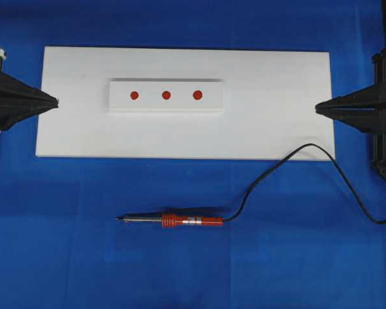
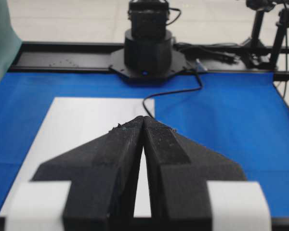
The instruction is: Touch the tip of the soldering iron to the mark.
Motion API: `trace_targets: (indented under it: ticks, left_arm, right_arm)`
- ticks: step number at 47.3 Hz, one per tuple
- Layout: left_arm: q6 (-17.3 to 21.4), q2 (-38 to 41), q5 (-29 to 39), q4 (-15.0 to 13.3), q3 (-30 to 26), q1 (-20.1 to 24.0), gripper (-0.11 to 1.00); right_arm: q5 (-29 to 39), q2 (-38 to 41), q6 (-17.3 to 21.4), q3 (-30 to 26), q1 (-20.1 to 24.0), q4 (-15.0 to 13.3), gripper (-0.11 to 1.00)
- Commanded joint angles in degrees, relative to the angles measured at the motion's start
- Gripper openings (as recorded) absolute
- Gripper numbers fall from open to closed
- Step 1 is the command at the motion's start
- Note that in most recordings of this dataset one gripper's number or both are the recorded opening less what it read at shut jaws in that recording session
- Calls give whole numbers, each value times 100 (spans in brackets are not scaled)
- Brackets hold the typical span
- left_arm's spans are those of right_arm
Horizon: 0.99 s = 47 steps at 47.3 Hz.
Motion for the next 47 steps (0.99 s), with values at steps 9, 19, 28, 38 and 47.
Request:
trace_targets:
  ticks: [9, 19, 28, 38, 47]
  left_arm:
    - [9, -70, -44, 0, -105, -79, 2]
    - [9, -70, -35, 9, -105, -70, 2]
    - [0, -70, -26, 9, -97, -79, 2]
    - [0, -70, 9, 0, -97, -79, 2]
    - [0, -79, 18, 9, -97, -79, 2]
  right_arm:
    - [132, 202, 35, -281, 0, -9, -6]
    - [237, 202, 44, -325, 0, 0, -6]
    - [343, 176, 53, -325, 0, 9, -6]
    - [343, 158, 53, -352, 0, 141, 18]
    - [352, 149, 53, -352, 0, 237, 73]
